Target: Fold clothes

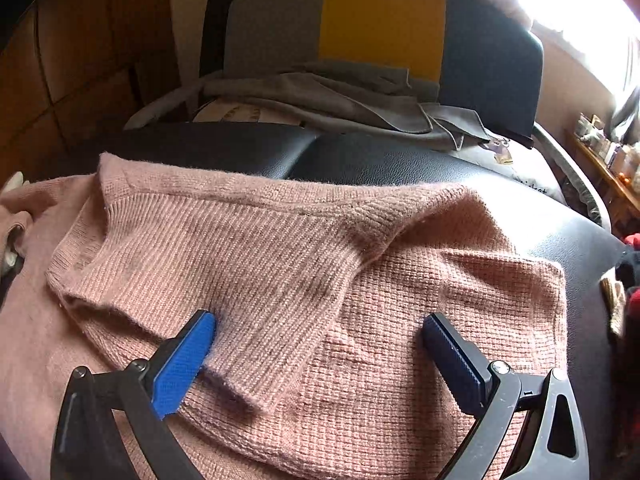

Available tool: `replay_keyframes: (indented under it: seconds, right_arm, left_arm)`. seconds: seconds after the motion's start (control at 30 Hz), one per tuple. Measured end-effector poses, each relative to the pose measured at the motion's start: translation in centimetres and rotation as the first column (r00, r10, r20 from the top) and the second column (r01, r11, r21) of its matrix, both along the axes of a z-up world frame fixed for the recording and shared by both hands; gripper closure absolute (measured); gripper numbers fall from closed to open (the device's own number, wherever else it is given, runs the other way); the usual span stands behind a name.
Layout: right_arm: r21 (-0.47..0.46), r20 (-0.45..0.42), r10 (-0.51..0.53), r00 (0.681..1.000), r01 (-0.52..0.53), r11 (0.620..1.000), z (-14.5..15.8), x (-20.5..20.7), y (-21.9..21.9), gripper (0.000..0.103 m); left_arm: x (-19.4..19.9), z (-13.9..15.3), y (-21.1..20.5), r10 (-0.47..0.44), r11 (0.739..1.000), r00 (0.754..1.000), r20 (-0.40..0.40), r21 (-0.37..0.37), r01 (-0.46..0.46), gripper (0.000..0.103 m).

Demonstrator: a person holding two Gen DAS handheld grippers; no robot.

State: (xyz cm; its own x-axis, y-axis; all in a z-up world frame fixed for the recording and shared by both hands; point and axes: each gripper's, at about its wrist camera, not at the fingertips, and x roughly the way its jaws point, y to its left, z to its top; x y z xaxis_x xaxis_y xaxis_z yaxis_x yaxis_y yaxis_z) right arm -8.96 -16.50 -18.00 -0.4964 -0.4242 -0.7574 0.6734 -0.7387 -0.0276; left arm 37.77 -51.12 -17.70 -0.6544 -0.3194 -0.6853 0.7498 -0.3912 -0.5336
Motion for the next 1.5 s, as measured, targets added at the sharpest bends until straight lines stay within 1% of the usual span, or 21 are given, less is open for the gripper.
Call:
replay_keyframes:
  seconds: [0.03, 0.17, 0.27, 0.33, 0.4, 0.5, 0.6, 0.7, 0.77, 0.8, 0.87, 0.9, 0.97, 1.0, 1.07, 1.13, 1.27, 1.33, 1.4, 1.47, 1.5]
  right_arm:
    - [0.000, 0.001, 0.000, 1.000, 0.000, 1.000, 0.0, 0.0, 0.0, 0.000]
    - [0.011, -0.012, -0.002, 1.000, 0.002, 1.000, 0.3, 0.1, -0.1, 0.000]
    - [0.019, -0.069, -0.010, 0.998, 0.011, 1.000, 1.2, 0.8, 0.1, 0.000]
    - [-0.004, -0.113, -0.012, 0.994, 0.012, 1.000, 2.1, 1.9, 0.8, 0.000]
    - [-0.037, -0.128, -0.002, 0.992, -0.003, 0.999, 2.7, 3.0, 1.7, 0.000]
    - [-0.061, -0.132, 0.011, 0.991, -0.019, 0.998, 2.9, 4.0, 2.5, 0.000]
    - [-0.081, -0.117, 0.008, 0.993, -0.018, 0.997, 2.6, 4.3, 3.0, 0.000]
    - [-0.097, -0.090, -0.010, 0.996, 0.001, 0.995, 2.2, 3.8, 3.2, 0.000]
    - [-0.098, -0.054, -0.043, 0.998, 0.037, 0.994, 1.6, 3.1, 3.6, 0.000]
    - [-0.098, -0.036, -0.059, 0.998, 0.055, 0.994, 1.3, 2.8, 3.8, 0.000]
    - [-0.104, 0.005, -0.089, 0.996, 0.089, 0.991, 0.8, 2.0, 4.3, 0.000]
    - [-0.104, 0.032, -0.099, 0.995, 0.102, 0.989, 0.5, 1.5, 4.5, 0.000]
    - [-0.110, 0.055, -0.102, 0.993, 0.107, 0.988, 0.3, 1.2, 4.6, 0.000]
    - [-0.113, 0.067, -0.102, 0.993, 0.110, 0.988, 0.2, 1.1, 4.7, 0.000]
    - [-0.111, 0.064, -0.103, 0.993, 0.109, 0.988, 0.3, 1.2, 4.7, 0.000]
    - [-0.110, 0.063, -0.105, 0.992, 0.111, 0.988, 0.3, 1.2, 4.7, 0.000]
    - [-0.108, 0.052, -0.116, 0.992, 0.121, 0.987, 0.8, 1.3, 4.7, 0.000]
    - [-0.110, 0.037, -0.123, 0.992, 0.127, 0.986, 1.5, 1.6, 4.9, 0.000]
    - [-0.170, -0.001, -0.133, 0.991, 0.131, 0.977, 3.3, 2.6, 5.2, 0.001]
    - [-0.303, 0.030, -0.066, 0.997, 0.072, 0.950, 5.7, 3.5, 4.7, 0.001]
    - [-0.353, 0.051, 0.001, 0.999, 0.017, 0.935, 6.5, 3.9, 3.4, 0.001]
  left_arm:
    - [-0.1, 0.3, -0.1, -0.008, 1.000, 1.000, -0.030, 0.014, 0.008, 0.099]
    - [-1.6, 3.4, 0.6, -0.108, 0.994, 0.989, -0.098, -0.025, 0.106, 0.099]
    - [-3.9, 6.8, 1.4, -0.187, 0.981, 0.973, -0.132, -0.084, 0.177, 0.098]
    - [-5.9, 8.9, 1.7, -0.241, 0.968, 0.957, -0.162, -0.114, 0.225, 0.097]
    - [-8.5, 10.4, 2.1, -0.291, 0.954, 0.938, -0.187, -0.133, 0.269, 0.097]
    - [-13.0, 12.2, 3.0, -0.377, 0.925, 0.899, -0.223, -0.141, 0.352, 0.097]
    - [-19.1, 13.0, 5.3, -0.480, 0.876, 0.852, -0.209, -0.151, 0.457, 0.097]
    - [-25.3, 13.4, 7.9, -0.579, 0.815, 0.795, -0.180, -0.160, 0.557, 0.097]
    - [-29.1, 12.4, 10.1, -0.643, 0.766, 0.754, -0.137, -0.154, 0.625, 0.094]
    - [-31.0, 11.5, 11.2, -0.669, 0.742, 0.736, -0.102, -0.146, 0.655, 0.093]
    - [-34.5, 9.4, 13.3, -0.714, 0.696, 0.700, -0.015, -0.125, 0.707, 0.083]
    - [-35.9, 8.3, 14.2, -0.723, 0.684, 0.690, 0.031, -0.111, 0.721, 0.081]
    - [-36.3, 7.0, 14.7, -0.716, 0.687, 0.694, 0.078, -0.098, 0.720, 0.078]
    - [-35.7, 6.7, 14.8, -0.705, 0.697, 0.705, 0.079, -0.107, 0.709, 0.075]
    - [-33.5, 6.3, 14.7, -0.672, 0.723, 0.737, 0.074, -0.149, 0.674, 0.058]
    - [-30.3, 5.6, 14.2, -0.620, 0.755, 0.778, 0.098, -0.192, 0.626, 0.056]
    - [-25.0, 3.5, 11.9, -0.501, 0.829, 0.857, 0.122, -0.216, 0.515, 0.055]
    - [-23.0, 2.7, 10.3, -0.459, 0.858, 0.882, 0.104, -0.206, 0.470, 0.055]
    - [-21.2, 1.9, 8.7, -0.421, 0.884, 0.904, 0.079, -0.189, 0.428, 0.055]
    - [-20.6, 0.4, 7.5, -0.414, 0.898, 0.908, 0.069, -0.136, 0.419, 0.055]
    - [-20.4, 0.0, 7.1, -0.416, 0.900, 0.908, 0.051, -0.119, 0.419, 0.055]
